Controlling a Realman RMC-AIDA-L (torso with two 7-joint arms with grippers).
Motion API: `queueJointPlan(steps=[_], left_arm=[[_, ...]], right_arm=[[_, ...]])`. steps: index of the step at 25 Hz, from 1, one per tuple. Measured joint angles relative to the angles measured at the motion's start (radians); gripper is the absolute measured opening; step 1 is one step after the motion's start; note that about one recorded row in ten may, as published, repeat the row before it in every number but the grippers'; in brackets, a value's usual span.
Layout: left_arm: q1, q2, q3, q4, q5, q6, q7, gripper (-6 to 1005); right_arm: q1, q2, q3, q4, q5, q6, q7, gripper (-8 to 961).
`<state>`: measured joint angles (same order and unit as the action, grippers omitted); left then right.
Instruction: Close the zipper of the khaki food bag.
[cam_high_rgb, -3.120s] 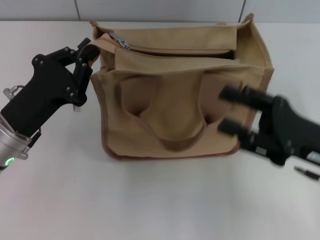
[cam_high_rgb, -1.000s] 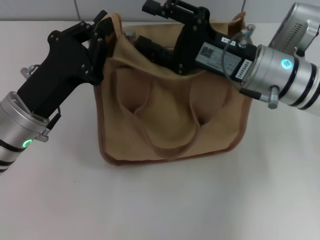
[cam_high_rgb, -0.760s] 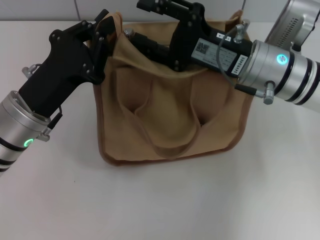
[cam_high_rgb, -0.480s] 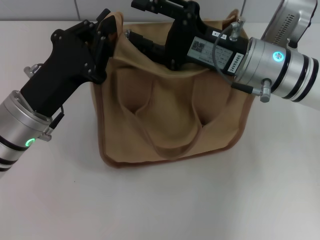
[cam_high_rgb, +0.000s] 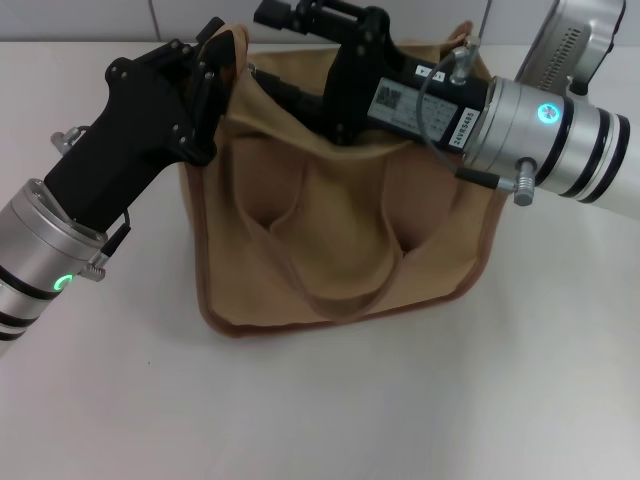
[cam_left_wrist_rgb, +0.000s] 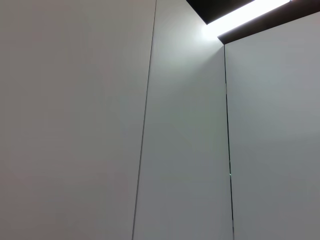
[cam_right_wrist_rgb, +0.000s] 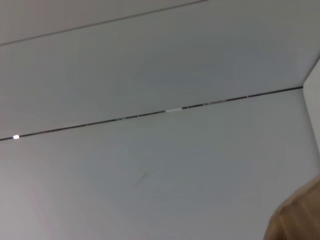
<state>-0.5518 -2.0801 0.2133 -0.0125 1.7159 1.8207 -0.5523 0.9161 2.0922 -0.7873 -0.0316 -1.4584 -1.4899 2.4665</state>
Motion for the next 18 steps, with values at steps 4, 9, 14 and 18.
queueJointPlan(steps=[4, 9, 14, 18], left_arm=[[0.002, 0.000, 0.000, 0.000, 0.000, 0.001, 0.000, 20], [0.003, 0.000, 0.000, 0.000, 0.001, 0.005, 0.000, 21], [0.000, 0.000, 0.000, 0.000, 0.001, 0.006, 0.000, 21], [-0.003, 0.000, 0.000, 0.000, 0.001, 0.004, 0.000, 21]], right_arm=[[-0.004, 0.000, -0.014, 0.002, 0.002, -0.004, 0.003, 660], [-0.027, 0.000, -0.009, -0.003, 0.006, 0.004, 0.006, 660], [-0.024, 0.000, -0.007, -0.005, 0.008, 0.003, 0.006, 661], [-0.018, 0.000, -0.006, -0.009, 0.008, 0.006, 0.006, 660]])
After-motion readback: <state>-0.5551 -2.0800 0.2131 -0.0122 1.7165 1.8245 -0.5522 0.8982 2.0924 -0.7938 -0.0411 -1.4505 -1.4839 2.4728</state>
